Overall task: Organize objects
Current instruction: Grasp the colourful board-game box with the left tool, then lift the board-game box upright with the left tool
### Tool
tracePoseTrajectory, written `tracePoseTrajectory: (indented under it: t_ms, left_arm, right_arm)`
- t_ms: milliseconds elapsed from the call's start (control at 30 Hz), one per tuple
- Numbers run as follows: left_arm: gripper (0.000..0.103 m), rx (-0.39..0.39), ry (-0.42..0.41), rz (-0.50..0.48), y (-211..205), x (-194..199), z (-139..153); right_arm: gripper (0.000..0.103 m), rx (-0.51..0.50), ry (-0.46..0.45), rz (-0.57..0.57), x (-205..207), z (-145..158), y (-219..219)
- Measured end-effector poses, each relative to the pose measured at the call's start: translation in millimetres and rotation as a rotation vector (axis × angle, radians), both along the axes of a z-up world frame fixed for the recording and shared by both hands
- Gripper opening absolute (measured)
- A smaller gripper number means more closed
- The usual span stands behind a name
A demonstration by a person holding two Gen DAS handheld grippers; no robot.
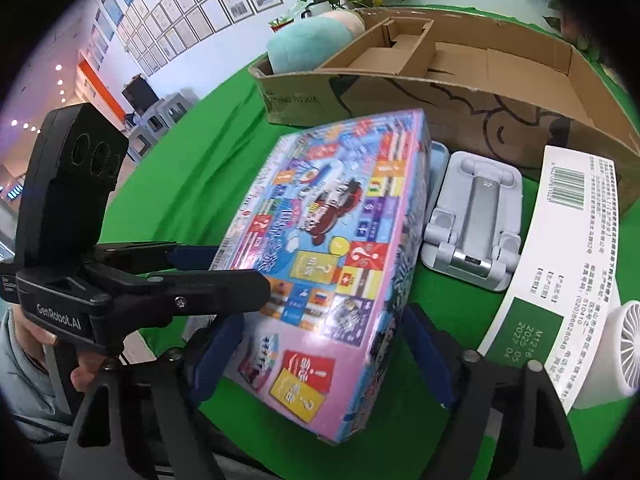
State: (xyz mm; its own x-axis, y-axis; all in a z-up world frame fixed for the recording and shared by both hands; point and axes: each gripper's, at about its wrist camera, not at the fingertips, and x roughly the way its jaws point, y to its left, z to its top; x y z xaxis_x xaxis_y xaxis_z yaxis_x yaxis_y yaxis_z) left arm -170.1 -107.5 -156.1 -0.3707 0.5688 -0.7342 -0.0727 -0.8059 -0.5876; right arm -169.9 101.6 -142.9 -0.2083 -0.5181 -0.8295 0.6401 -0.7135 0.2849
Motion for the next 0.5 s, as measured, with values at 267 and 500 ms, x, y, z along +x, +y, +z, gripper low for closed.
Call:
tracePoseTrajectory:
  t_ms: [267,500]
  left_arm:
    - [0.064,-0.024,0.022,0.065,-0.5,9.5,4.6]
    - [0.063,-0.158,0.16,0.095,10.2,22.1,55.4]
  right_arm:
    - [0.076,-0.008,0.027,-0.019,4.3,2.0,3.0]
    - [0.068,-0.046,0.076,-0.035,6.1,16.7,7.0]
